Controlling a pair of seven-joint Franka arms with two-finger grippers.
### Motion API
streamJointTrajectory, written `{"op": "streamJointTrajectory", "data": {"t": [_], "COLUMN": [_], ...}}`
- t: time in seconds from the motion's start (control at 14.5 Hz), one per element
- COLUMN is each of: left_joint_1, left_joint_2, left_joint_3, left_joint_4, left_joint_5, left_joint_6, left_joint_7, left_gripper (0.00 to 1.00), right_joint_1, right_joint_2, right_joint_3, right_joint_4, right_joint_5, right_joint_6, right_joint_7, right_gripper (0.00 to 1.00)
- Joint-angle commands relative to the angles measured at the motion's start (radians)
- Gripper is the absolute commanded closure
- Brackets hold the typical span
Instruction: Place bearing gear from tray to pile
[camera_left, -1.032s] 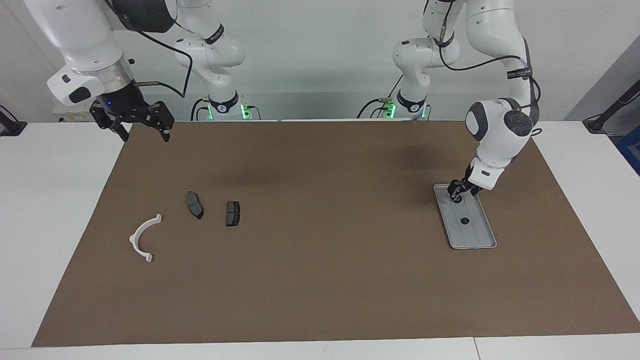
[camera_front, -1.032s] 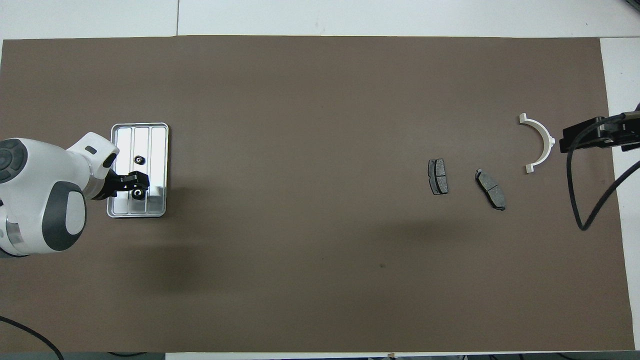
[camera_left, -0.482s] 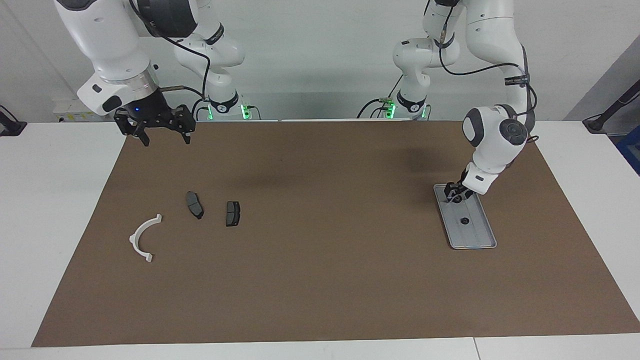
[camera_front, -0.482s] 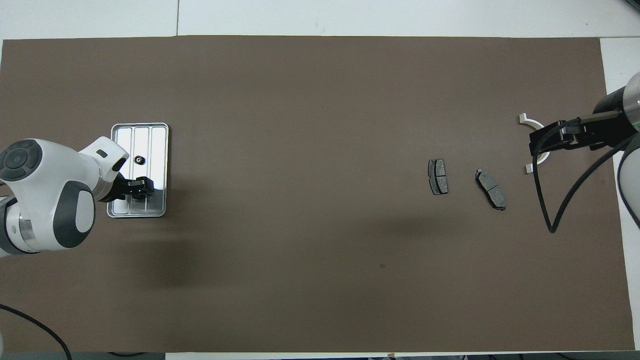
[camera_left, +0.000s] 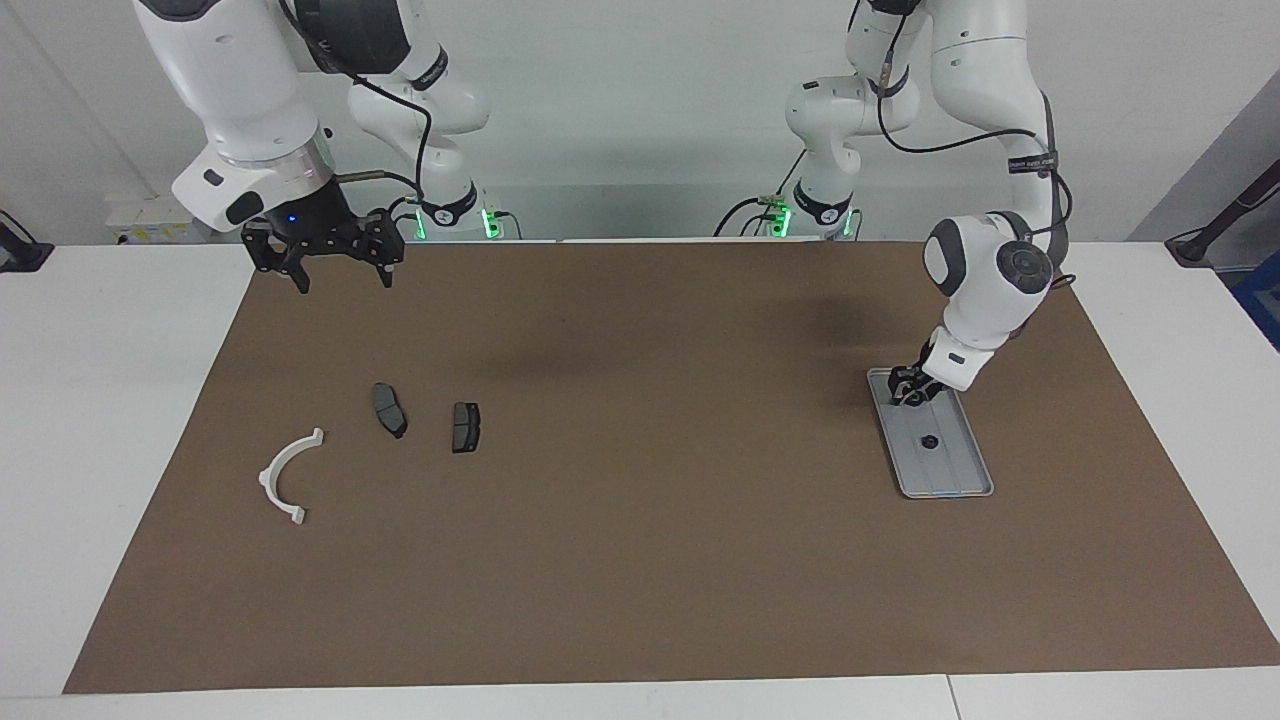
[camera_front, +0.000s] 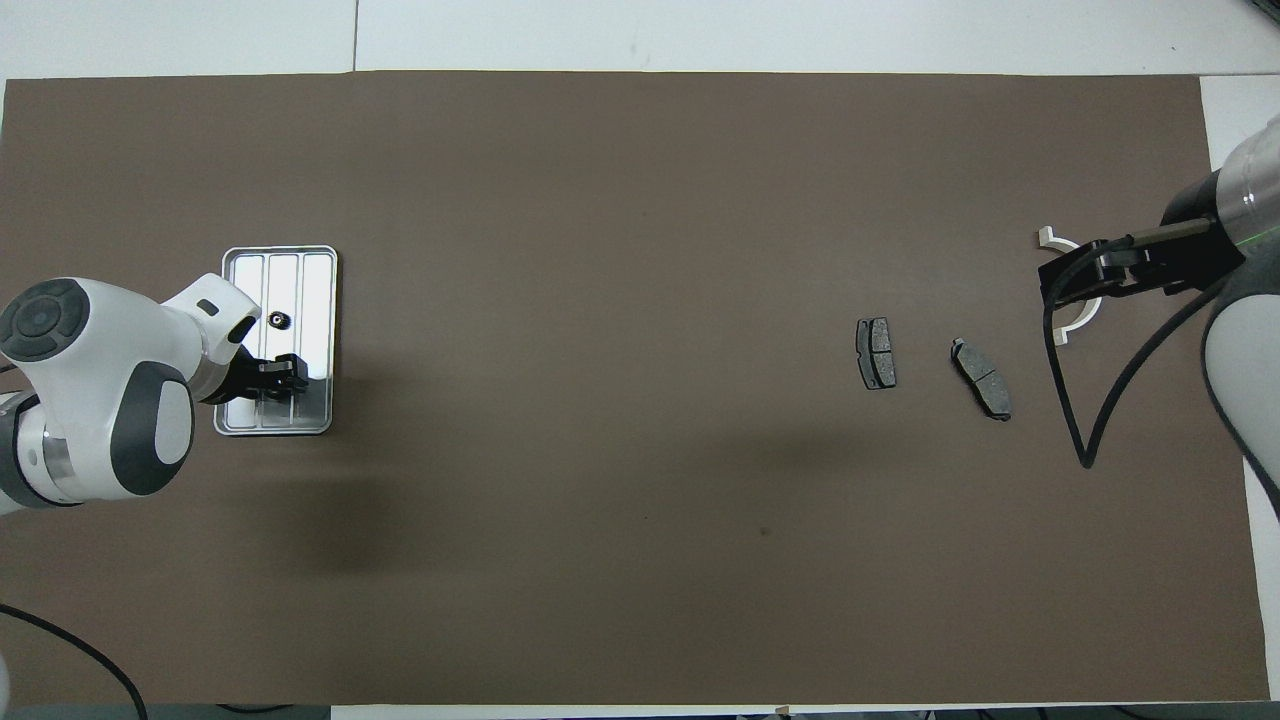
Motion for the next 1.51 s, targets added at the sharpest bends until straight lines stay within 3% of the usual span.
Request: {"op": "streamJointTrajectory", "data": {"t": [0.0, 0.14, 0.28, 0.41, 0.83, 0.96, 1.1, 1.44], "left_joint_1": [0.003, 0.000, -0.018, -0.077, -0.386, -0.489, -0.589, -0.621], "left_joint_2": [0.000, 0.004, 0.009, 0.009, 0.087, 0.160, 0.332, 0.390], "left_joint_3": [0.001, -0.002, -0.008, -0.007, -0.002, 0.001, 0.009, 0.012], "left_joint_4": [-0.012, 0.017, 0.099, 0.208, 0.424, 0.518, 0.686, 0.643], "left_joint_5": [-0.008, -0.017, -0.021, -0.104, -0.121, -0.118, -0.068, -0.046], "left_joint_6": [0.010, -0.012, -0.096, -0.192, -0.236, -0.254, -0.289, -0.208], "left_joint_7": [0.005, -0.029, -0.107, -0.213, -0.710, -0.828, -0.955, -0.979], "left_gripper": [1.00, 1.00, 1.00, 1.00, 1.00, 1.00, 1.00, 1.00], "right_joint_1": [-0.005, -0.002, 0.018, 0.027, 0.110, 0.144, 0.162, 0.162], "right_joint_2": [0.045, 0.086, 0.111, 0.119, 0.137, 0.162, 0.175, 0.177], "right_joint_3": [0.006, 0.010, 0.013, 0.015, 0.015, 0.015, 0.015, 0.015], "right_joint_4": [0.044, 0.102, 0.127, 0.126, 0.064, 0.064, 0.064, 0.066], "right_joint_5": [-0.004, 0.004, 0.021, 0.058, 0.068, 0.065, 0.062, 0.062], "right_joint_6": [-0.023, -0.044, -0.054, -0.042, 0.015, 0.038, 0.061, 0.071], "right_joint_7": [-0.026, -0.018, 0.012, 0.110, 0.235, 0.273, 0.282, 0.282], "right_gripper": [0.00, 0.00, 0.00, 0.00, 0.00, 0.00, 0.00, 0.00]}}
